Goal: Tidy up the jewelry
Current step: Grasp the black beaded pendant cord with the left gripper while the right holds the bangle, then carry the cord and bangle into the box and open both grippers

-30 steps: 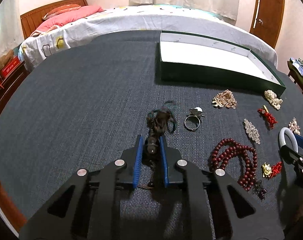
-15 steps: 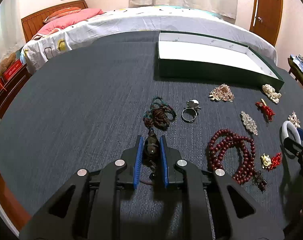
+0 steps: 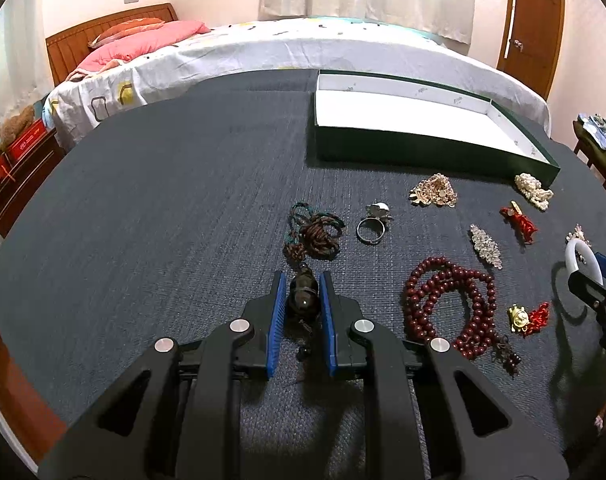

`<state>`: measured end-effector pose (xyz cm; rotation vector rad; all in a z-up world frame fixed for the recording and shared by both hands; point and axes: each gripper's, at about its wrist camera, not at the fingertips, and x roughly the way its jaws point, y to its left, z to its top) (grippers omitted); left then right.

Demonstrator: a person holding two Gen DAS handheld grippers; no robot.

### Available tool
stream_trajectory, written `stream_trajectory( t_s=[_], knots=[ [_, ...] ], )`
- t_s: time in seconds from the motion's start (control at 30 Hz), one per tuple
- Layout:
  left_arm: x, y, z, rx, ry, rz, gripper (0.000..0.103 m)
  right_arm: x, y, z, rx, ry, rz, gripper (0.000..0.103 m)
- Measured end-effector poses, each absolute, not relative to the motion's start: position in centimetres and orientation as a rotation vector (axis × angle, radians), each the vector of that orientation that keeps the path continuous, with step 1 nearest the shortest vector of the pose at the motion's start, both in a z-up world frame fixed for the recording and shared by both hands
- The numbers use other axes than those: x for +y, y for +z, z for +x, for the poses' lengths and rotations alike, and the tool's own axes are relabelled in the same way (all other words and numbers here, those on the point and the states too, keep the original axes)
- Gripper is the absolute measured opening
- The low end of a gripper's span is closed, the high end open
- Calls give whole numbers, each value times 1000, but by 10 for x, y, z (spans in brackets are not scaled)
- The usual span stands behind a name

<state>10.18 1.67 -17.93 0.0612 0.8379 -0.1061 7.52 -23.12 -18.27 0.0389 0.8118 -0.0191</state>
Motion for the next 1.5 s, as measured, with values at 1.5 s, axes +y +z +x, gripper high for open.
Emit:
stream_trajectory(
  t_s=[1.5],
  knots=[
    [-114, -158, 304, 831, -270, 43, 17, -277, -177, 265, 833, -23, 31, 69]
  ],
)
